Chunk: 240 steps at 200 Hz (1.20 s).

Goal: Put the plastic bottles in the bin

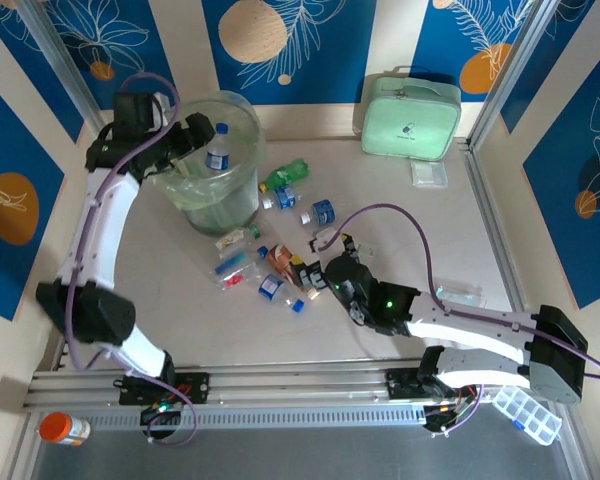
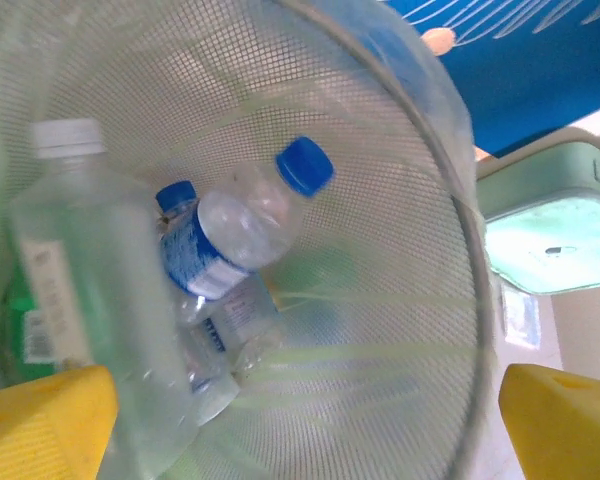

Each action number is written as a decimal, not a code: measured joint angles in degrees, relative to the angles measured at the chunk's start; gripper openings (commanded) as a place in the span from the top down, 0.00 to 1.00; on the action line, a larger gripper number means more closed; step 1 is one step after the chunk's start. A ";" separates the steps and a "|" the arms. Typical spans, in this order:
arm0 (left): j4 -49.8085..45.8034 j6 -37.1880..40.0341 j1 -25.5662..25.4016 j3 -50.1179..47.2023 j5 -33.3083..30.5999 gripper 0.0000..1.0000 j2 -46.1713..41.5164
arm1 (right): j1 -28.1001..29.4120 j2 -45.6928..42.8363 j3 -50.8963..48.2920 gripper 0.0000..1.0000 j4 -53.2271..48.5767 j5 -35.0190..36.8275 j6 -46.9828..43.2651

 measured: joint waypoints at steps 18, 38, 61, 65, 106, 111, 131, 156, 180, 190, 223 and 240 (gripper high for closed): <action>3.23 1.46 -3.28 -9.05 -6.32 0.05 -9.88 | -0.39 -2.99 -0.50 0.11 0.66 0.48 0.20; 6.12 2.27 -7.67 -19.74 -11.98 0.04 -20.72 | -1.46 -7.06 -2.03 0.11 1.01 0.39 1.11; 9.44 1.03 -10.23 -31.69 -15.85 0.06 -31.15 | -3.28 -9.62 -3.10 0.11 0.94 0.17 2.43; 10.43 0.15 -10.43 -34.27 -16.26 0.06 -33.00 | -3.56 -9.81 -3.19 0.11 0.98 0.07 2.71; 19.43 -3.56 -10.82 -56.76 -17.29 0.15 -42.51 | -4.96 -10.14 -3.76 0.11 0.76 -1.53 4.35; 20.37 -3.63 -10.82 -58.73 -17.16 0.17 -42.40 | -5.01 -10.14 -3.76 0.11 0.76 -1.75 4.37; 23.30 -2.19 -11.65 -63.01 -17.18 0.21 -38.71 | -5.16 -10.14 -3.76 0.11 0.79 -2.64 4.59; 25.97 2.38 -15.61 -63.82 -18.82 0.23 -31.76 | -5.42 -10.14 -3.76 0.11 0.79 -3.48 4.81; 28.00 7.56 -19.69 -63.76 -22.23 0.22 -24.81 | -5.55 -10.14 -3.76 0.11 0.74 -4.35 5.18; 28.89 9.60 -20.55 -63.73 -23.74 0.19 -21.90 | -5.60 -10.14 -3.76 0.11 0.72 -4.66 5.25; 32.02 13.38 -20.92 -63.63 -28.52 0.07 -16.57 | -5.77 -10.14 -3.76 0.11 0.52 -5.49 5.49; 34.01 14.73 -20.68 -63.41 -30.42 0.03 -15.10 | -5.86 -10.14 -3.76 0.11 0.39 -6.08 5.66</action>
